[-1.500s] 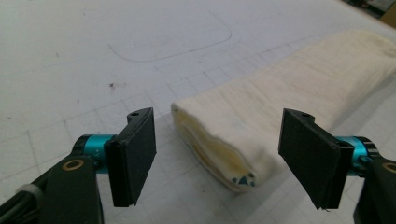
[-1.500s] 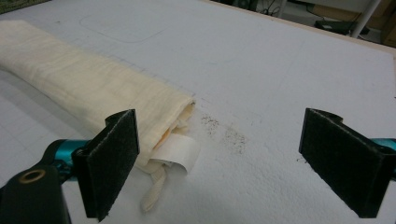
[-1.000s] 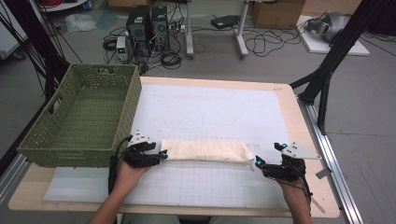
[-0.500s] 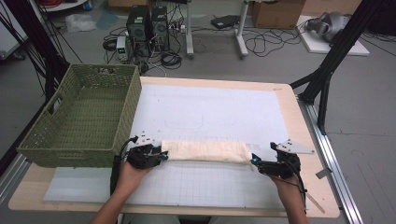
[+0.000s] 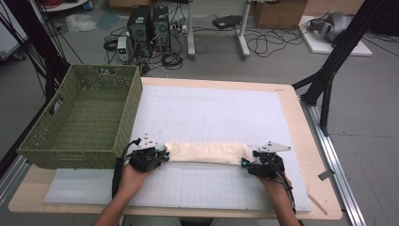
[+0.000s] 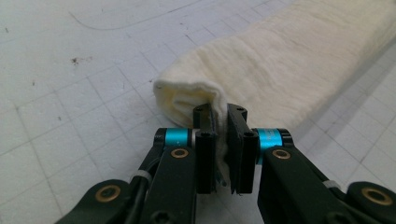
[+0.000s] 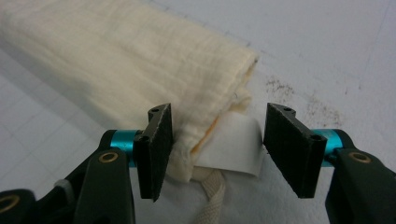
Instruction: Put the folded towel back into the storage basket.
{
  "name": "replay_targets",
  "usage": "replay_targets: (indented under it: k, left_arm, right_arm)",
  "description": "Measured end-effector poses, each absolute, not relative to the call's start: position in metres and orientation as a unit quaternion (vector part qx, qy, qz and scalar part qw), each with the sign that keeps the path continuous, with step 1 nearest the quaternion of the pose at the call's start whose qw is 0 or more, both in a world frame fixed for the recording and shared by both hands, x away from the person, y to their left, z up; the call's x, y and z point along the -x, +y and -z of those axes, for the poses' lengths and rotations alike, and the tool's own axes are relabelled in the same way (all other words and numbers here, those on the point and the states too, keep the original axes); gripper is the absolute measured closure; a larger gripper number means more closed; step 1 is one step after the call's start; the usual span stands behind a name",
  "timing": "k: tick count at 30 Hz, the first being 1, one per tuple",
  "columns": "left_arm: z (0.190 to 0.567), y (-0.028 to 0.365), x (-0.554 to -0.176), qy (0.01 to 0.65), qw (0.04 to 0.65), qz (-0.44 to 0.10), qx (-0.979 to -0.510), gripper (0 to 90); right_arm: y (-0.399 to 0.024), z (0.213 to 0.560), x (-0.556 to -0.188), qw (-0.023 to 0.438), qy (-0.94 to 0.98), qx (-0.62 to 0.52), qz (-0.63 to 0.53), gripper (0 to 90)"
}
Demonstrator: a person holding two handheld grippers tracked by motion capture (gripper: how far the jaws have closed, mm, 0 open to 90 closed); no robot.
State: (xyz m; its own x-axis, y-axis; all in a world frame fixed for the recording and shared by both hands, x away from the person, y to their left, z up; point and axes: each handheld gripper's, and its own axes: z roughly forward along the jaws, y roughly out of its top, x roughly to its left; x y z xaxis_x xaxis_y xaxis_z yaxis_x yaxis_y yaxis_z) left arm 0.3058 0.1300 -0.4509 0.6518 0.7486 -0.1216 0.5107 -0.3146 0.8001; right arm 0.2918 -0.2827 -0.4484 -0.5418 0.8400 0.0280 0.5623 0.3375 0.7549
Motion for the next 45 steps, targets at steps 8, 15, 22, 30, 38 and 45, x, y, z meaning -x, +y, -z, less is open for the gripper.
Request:
replay_targets:
  k: [8,15,22,30,38,45]
  left_arm:
    - [0.451,0.13,-0.305,0.394,0.432,-0.139,-0.799,82.7]
    - [0.451,0.129,-0.305,0.393,0.432,-0.141,-0.799,83.0]
    - [0.445,0.133,-0.304,0.389,0.443,-0.148,-0.794,84.4]
    - [0.429,0.136,-0.301,0.376,0.474,-0.157,-0.78,84.5]
    - [0.437,0.138,-0.305,0.393,0.457,-0.155,-0.783,84.4]
    - [0.442,0.139,-0.307,0.403,0.45,-0.151,-0.783,83.8]
  right_arm:
    - [-0.283,0.451,-0.285,0.171,0.802,-0.421,-0.387,64.0]
    - [-0.282,0.45,-0.285,0.15,0.804,-0.419,-0.394,81.9]
    - [-0.282,0.441,-0.282,0.158,0.796,-0.427,-0.399,84.3]
    - [-0.29,0.426,-0.282,0.165,0.775,-0.439,-0.425,84.3]
    - [-0.282,0.438,-0.29,0.143,0.781,-0.449,-0.41,83.1]
    - [-0.276,0.447,-0.294,0.117,0.762,-0.488,-0.409,41.6]
